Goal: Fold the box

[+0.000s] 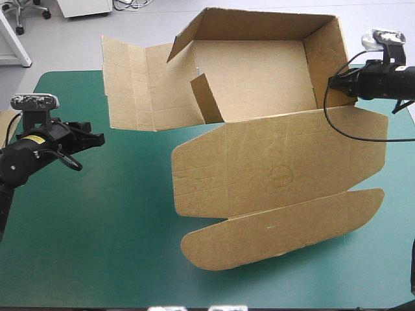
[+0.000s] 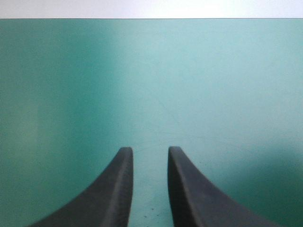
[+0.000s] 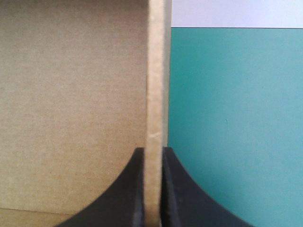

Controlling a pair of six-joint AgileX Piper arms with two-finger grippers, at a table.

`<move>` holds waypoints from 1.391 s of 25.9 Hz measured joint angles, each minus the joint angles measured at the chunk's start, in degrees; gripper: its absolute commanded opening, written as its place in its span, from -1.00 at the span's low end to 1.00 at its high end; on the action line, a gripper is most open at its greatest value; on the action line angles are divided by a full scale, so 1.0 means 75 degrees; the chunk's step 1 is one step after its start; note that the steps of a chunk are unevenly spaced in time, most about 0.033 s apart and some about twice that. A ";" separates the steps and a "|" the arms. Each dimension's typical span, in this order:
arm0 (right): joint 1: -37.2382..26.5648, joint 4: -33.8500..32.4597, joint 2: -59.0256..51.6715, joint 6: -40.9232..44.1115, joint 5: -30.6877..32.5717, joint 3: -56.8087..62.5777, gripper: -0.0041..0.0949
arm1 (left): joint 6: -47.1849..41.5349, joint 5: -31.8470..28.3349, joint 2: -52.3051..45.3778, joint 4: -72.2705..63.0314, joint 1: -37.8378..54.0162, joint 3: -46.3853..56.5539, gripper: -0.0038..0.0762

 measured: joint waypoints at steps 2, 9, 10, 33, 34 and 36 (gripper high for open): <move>-0.0171 0.0285 0.0000 -0.0084 0.0302 -0.0183 -0.93 | 0.0144 -0.0006 0.0159 -0.0364 0.0000 0.0000 -0.45; -0.0325 0.0760 -0.0019 -0.0181 0.0884 -0.0480 -0.93 | 0.1406 0.0010 0.1069 -0.2443 0.0000 0.0000 -0.44; -0.0325 0.0752 -0.0019 -0.0181 0.0925 -0.0480 -0.93 | 0.1672 0.0033 0.1165 -0.2836 0.0000 0.0000 -0.44; -0.0325 -0.0153 -0.0027 -0.0024 0.0842 -0.0480 -0.93 | 0.5366 0.3955 0.2577 -0.9773 0.0000 -0.0116 -0.45; -0.0325 -0.0153 -0.0027 -0.0018 0.0823 -0.0480 -0.93 | 0.5381 0.3969 0.2577 -0.9883 0.0000 -0.0116 -0.45; -0.0325 -0.0153 -0.0027 0.0005 0.0823 -0.0480 -0.93 | 0.5381 0.3969 0.2577 -0.9944 -0.0027 -0.0116 -0.45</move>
